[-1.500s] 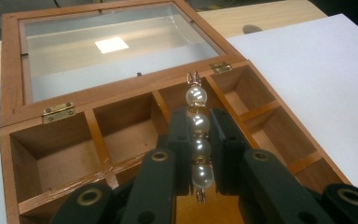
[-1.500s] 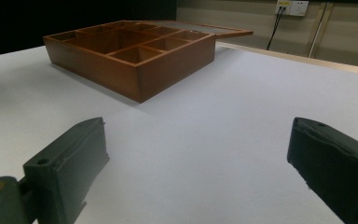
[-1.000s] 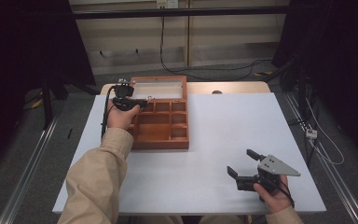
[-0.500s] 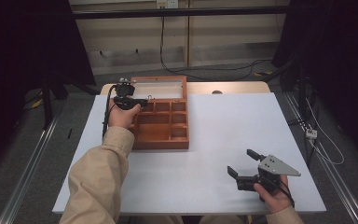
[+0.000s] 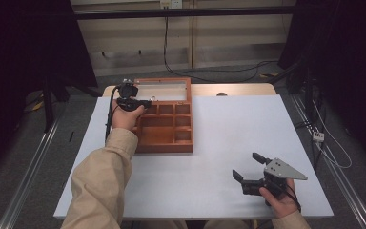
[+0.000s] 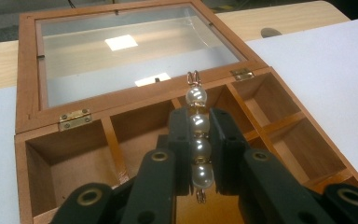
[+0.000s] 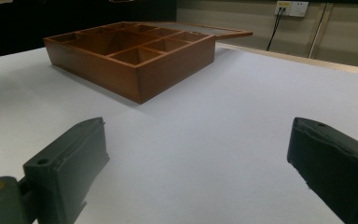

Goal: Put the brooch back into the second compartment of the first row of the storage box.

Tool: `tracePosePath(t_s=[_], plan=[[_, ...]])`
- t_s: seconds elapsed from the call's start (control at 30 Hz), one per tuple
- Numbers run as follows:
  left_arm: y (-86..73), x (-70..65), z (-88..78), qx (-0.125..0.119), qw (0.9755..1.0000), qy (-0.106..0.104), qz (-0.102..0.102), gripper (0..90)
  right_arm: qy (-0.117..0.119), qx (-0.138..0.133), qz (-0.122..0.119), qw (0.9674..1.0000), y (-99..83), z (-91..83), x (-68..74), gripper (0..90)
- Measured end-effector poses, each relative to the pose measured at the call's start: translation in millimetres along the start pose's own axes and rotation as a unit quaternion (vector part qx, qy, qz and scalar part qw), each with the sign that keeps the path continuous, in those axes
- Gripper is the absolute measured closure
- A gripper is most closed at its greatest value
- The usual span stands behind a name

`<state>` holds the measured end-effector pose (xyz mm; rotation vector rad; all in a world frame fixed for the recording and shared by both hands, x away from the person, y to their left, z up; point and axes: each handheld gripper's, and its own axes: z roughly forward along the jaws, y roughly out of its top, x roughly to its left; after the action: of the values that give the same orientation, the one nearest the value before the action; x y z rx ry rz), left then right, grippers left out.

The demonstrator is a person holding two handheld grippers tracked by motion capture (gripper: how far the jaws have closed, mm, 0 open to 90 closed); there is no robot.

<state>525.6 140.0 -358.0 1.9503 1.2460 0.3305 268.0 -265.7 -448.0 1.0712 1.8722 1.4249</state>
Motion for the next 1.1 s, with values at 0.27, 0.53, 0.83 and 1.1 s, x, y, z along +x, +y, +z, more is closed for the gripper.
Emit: tracePosePath(t_s=[0.27,0.53,0.83,1.1], plan=[[0.6,0.9,2.3,0.003,1.0,0.0,0.001,80.1,0.0,0.0,0.0,1.0,-0.1,0.0,-0.5,4.1],[0.5,4.1,5.9,0.004,1.0,0.001,0.001,80.1,0.001,0.0,-0.001,1.0,-0.2,0.3,-0.4,4.1],[-0.5,5.6,11.3,0.005,1.0,0.007,-0.004,80.2,0.001,0.001,-0.001,1.0,-0.4,0.4,-0.7,4.1],[-1.7,7.2,15.9,0.008,0.9999,0.012,-0.004,80.1,0.001,0.001,-0.001,1.0,-0.5,0.3,-0.6,4.1]])
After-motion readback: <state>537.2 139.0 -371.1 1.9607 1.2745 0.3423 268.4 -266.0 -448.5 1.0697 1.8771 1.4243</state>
